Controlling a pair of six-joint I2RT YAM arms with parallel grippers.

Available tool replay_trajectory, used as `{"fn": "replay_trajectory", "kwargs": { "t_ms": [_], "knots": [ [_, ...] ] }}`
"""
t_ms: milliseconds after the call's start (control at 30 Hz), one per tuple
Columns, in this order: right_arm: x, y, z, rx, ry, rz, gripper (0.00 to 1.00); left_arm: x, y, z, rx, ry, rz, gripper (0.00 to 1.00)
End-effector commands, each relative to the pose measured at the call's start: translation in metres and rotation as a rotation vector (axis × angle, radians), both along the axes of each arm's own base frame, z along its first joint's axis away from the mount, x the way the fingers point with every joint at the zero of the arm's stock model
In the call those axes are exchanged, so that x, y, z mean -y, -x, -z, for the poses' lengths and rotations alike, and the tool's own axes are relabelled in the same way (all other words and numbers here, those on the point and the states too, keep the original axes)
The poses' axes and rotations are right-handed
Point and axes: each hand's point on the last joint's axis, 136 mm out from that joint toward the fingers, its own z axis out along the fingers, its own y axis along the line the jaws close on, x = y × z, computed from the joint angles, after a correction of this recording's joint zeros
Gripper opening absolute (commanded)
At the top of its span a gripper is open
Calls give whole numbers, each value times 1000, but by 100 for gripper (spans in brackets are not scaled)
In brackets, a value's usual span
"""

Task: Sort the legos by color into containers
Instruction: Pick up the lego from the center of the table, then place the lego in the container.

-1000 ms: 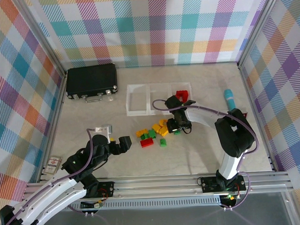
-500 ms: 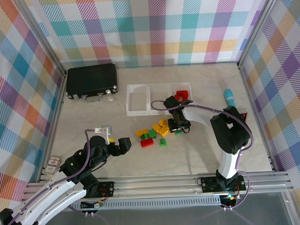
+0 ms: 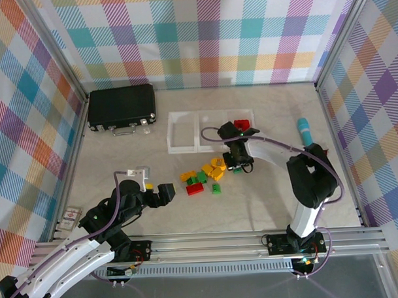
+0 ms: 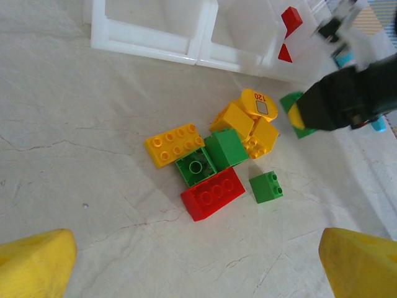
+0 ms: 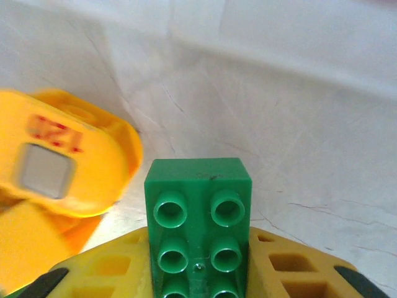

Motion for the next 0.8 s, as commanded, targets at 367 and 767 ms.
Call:
{"fn": "replay_trajectory", "kwargs": {
  "t_ms": [367, 767],
  "knots": [
    [-63, -91, -114, 224, -126, -47, 31, 7, -4, 5, 1, -29, 25, 100],
    [-101, -146, -75, 168, -118, -80, 31, -15, 0, 12, 13, -86, -33, 100]
  ]
}}
